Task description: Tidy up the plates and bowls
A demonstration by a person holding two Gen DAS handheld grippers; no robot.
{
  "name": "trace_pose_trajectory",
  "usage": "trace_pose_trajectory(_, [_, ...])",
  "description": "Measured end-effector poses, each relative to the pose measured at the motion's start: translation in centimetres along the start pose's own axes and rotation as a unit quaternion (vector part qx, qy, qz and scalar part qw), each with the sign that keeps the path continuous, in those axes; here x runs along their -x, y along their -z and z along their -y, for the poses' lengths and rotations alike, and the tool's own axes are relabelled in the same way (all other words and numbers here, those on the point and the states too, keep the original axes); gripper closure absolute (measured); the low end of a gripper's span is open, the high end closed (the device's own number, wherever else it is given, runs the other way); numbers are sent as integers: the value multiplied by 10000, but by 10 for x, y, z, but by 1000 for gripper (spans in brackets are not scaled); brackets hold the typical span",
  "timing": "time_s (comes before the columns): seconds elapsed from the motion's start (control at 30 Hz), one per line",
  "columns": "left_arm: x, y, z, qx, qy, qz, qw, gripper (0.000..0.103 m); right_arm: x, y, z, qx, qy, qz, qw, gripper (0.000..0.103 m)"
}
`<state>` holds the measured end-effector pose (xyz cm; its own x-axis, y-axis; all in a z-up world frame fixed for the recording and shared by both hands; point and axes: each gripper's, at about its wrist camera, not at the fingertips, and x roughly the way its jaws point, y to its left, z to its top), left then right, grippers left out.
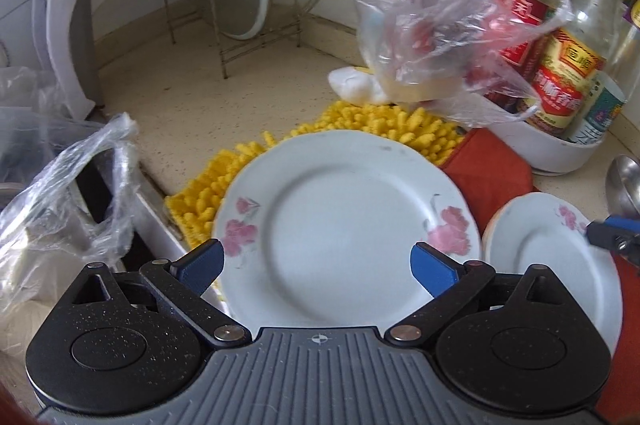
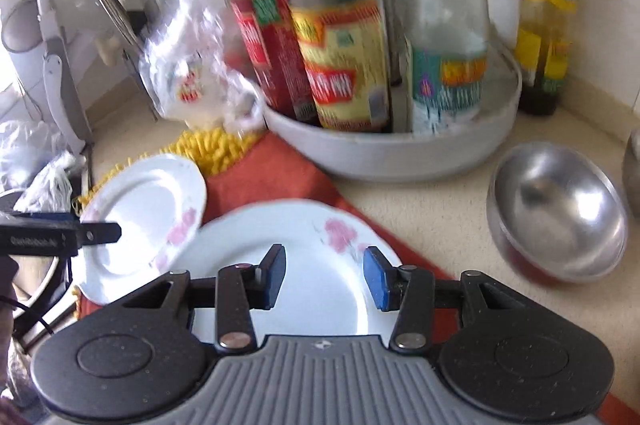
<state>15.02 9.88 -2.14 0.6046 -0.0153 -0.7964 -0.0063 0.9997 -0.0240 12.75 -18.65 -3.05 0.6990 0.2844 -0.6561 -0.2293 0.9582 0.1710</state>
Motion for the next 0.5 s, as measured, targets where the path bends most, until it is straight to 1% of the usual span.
trace_pose_trajectory(0.07, [0,-3,-9,69,-105,33,9999,2,3,-7,-13,79,5,261,9996,58])
trace_pose_trajectory(0.2, [1,-6,-23,89,-291,63,9995,2,-5,-18,-40,409,-23,449,9982,56])
trace_pose_trajectory(0.33, [-1,-4,-29,92,-314,-3,9995,2,-21,-26,-57,497,-176,372,9979,56])
trace_pose_trajectory(0.5, [0,-1,-29,43,-158,-72,9998,2,-41,-35,-74,612,-389,236,9971,56])
